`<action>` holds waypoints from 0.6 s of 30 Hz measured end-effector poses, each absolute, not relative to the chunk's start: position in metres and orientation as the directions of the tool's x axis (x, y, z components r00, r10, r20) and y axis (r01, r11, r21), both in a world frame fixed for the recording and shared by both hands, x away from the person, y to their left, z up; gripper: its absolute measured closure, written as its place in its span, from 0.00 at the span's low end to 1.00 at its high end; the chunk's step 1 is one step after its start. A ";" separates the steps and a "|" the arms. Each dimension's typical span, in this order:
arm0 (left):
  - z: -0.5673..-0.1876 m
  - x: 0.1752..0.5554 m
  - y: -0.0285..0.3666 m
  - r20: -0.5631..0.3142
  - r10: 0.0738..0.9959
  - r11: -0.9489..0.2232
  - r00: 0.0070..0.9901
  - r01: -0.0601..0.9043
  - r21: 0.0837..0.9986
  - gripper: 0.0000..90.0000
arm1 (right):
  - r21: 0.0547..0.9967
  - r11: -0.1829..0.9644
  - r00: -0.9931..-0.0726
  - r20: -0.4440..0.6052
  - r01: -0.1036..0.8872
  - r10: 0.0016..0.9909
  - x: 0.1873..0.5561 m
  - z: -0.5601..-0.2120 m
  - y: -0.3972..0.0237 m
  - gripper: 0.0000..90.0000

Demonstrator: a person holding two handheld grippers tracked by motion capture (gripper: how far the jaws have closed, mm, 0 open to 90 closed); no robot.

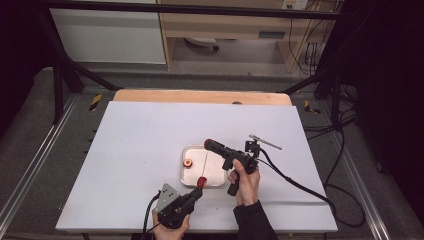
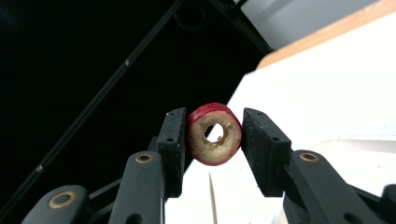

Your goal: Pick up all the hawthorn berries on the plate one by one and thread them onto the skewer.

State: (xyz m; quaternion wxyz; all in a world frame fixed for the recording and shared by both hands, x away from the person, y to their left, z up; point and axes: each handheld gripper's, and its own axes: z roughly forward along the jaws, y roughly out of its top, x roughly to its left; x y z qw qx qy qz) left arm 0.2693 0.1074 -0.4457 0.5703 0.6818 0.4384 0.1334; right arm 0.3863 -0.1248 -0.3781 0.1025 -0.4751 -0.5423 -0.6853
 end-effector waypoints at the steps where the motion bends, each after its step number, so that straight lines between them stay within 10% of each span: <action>1: -0.447 0.270 0.108 -0.324 0.745 0.039 0.583 0.447 0.894 0.99 | 0.644 -0.400 -0.527 0.765 0.652 0.371 0.387 -0.377 -0.126 0.69; 18: -0.440 0.276 0.106 -0.384 0.710 0.088 0.590 0.467 0.880 0.99 | 0.696 -0.422 -0.576 0.718 0.581 0.392 0.385 -0.386 -0.119 0.69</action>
